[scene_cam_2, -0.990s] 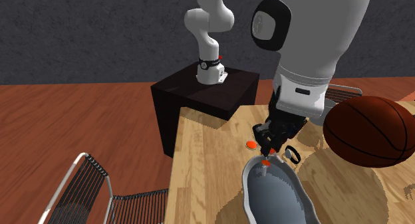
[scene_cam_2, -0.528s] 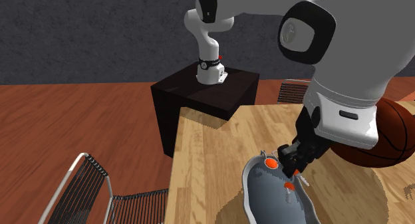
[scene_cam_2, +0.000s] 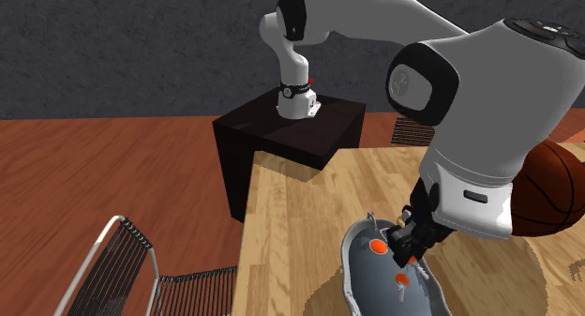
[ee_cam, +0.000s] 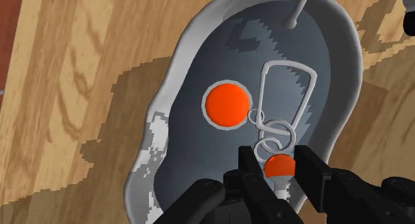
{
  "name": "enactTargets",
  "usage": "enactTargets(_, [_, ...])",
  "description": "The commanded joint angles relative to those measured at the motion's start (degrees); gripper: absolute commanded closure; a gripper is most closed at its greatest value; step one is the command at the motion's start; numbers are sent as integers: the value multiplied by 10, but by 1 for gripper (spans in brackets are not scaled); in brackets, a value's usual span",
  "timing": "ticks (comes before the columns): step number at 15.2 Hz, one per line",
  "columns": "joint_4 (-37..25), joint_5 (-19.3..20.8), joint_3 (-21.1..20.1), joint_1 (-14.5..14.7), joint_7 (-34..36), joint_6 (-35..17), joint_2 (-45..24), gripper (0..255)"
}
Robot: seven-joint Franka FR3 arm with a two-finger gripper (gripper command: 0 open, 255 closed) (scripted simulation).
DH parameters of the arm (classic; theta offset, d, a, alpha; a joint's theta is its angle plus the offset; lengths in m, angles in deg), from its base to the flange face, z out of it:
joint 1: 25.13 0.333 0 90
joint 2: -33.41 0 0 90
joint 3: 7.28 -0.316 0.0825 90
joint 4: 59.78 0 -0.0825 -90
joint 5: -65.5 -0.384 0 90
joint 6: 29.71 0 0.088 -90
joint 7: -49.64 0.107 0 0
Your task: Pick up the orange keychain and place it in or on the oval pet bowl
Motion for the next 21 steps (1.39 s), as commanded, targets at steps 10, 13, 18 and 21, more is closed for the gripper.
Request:
enactTargets(10, [3,3,3,1,2,-26,-24,255])
enactTargets(13, [2,3,3,1,2,-26,-24,0])
enactTargets(18, [2,3,3,1,2,-26,-24,0])
enactTargets(21, [-24,-1,0,5,-2,17,-6,0])
